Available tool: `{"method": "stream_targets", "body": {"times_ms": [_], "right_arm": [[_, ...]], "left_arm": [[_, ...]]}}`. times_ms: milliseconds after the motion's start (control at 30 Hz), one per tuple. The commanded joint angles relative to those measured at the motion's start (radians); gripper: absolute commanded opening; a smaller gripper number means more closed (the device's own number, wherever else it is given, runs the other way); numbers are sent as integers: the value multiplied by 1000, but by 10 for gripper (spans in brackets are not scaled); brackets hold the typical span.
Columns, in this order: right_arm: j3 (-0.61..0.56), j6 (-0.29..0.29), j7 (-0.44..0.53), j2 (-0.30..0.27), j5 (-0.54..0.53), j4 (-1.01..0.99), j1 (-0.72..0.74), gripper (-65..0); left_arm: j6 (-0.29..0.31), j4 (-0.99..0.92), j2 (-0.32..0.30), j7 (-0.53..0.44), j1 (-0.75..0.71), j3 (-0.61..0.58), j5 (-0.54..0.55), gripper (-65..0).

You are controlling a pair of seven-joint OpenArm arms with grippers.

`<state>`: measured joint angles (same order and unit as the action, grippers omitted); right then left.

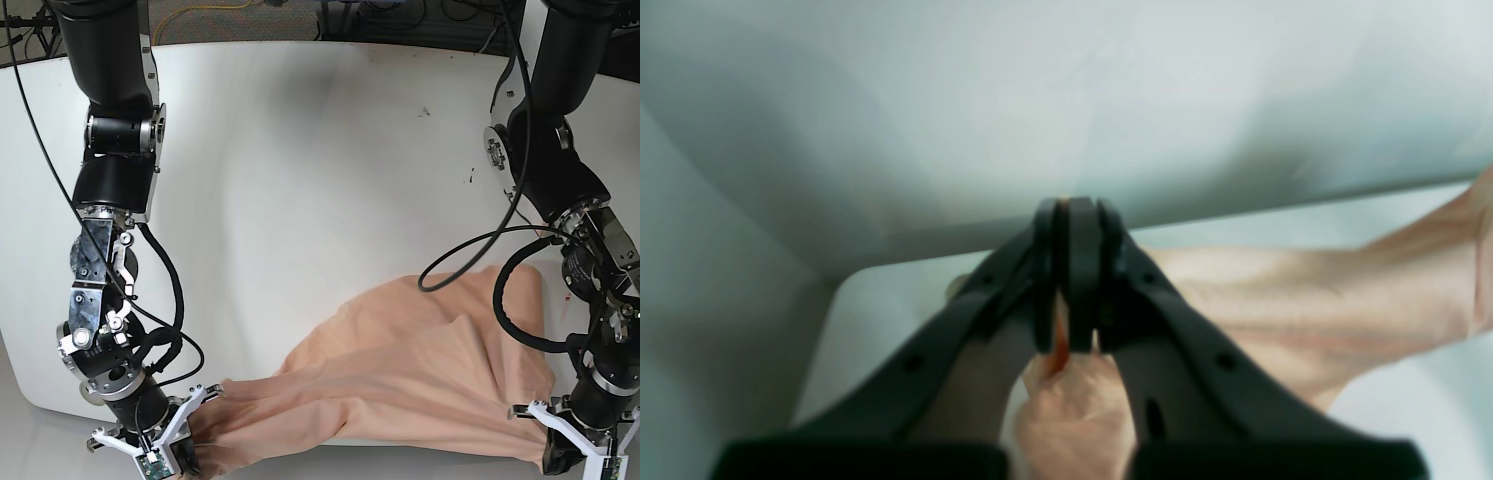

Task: Fold the T-shirt properly
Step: 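Pull both grippers apart, lifting and stretching the shirt between them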

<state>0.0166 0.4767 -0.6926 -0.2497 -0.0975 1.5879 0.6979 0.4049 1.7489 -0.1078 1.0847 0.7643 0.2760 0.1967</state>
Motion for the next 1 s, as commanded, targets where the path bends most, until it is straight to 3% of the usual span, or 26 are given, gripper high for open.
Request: {"method": "stream_targets", "body": {"times_ms": [0,467,967], "right_arm": [[6,-2,39,-15,-10,24,60,-639],[13,1,32,-35,-15,30,111,-642],[7,2,17,-54,-22,1,237,-644]], "left_arm": [[-4,19,-26,-40,54,1,7,-650],[8,43,-63,-39,67,45,8,-648],[5,64,-76,-4,207,174,12,-648]]}}
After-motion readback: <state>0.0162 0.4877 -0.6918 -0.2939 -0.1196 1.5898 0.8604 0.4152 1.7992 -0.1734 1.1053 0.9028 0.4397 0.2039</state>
